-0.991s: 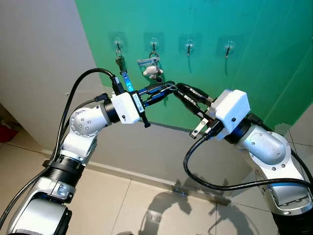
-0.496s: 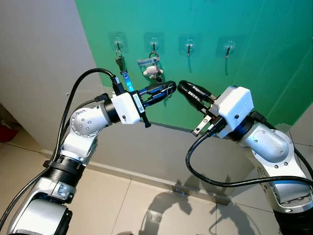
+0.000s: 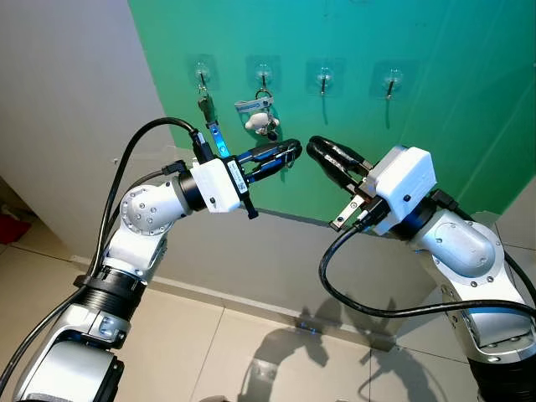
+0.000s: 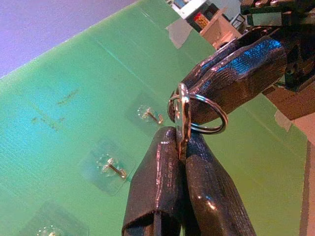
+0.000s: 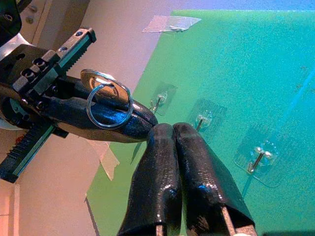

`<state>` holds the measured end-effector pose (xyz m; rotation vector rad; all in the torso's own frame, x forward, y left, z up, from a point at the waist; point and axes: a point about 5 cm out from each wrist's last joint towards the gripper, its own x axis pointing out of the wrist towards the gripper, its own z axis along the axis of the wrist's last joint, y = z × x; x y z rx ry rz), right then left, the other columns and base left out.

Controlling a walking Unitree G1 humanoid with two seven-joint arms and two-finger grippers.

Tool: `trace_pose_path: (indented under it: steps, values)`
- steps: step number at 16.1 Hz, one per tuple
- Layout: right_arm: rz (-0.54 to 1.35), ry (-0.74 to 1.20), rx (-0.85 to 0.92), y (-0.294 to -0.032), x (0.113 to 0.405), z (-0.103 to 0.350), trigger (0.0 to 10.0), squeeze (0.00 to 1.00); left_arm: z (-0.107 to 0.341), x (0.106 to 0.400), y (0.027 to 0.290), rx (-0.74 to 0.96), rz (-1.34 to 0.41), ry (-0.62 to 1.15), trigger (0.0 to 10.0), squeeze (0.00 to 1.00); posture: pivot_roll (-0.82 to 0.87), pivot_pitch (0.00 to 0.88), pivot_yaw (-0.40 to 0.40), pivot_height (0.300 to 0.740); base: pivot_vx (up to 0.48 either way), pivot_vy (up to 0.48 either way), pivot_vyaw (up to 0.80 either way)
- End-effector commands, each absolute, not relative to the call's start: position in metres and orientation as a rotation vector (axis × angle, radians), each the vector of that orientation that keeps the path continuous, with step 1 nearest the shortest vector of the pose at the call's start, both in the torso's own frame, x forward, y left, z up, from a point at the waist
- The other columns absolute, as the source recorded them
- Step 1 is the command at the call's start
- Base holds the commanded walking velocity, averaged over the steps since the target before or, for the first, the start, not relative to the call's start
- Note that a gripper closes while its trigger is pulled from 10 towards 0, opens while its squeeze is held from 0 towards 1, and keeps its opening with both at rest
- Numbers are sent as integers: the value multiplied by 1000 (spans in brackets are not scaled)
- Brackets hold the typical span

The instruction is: Hang keys on a hook

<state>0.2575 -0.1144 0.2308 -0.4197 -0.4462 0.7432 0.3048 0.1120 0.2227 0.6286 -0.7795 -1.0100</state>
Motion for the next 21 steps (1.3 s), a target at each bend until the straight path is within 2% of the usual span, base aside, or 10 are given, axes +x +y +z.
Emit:
trace_pose_path:
  steps: [1, 13, 17, 18, 21]
  values:
    - [719, -448, -413, -117, 259, 232, 10000, 1000, 225, 307, 117, 661, -973, -781, 0, 0, 17, 0, 80, 740, 0, 0, 0]
    - [776, -447, -348, -107, 248, 225, 10000, 1000, 227, 312, 116, 700, -922, -786, 0, 0, 17, 0, 85, 740, 0, 0, 0]
    - [810, -453, -326, -91, 246, 226, 10000, 1000, 227, 312, 115, 703, -918, -790, 0, 0, 19, 0, 82, 740, 0, 0, 0]
    - [811, -446, -320, -83, 246, 224, 10000, 0, 226, 311, 114, 701, -923, -792, 0, 0, 20, 0, 82, 740, 0, 0, 0]
    - [817, -451, -294, -75, 244, 225, 10000, 0, 225, 310, 112, 699, -933, -794, 0, 0, 20, 0, 82, 740, 0, 0, 0]
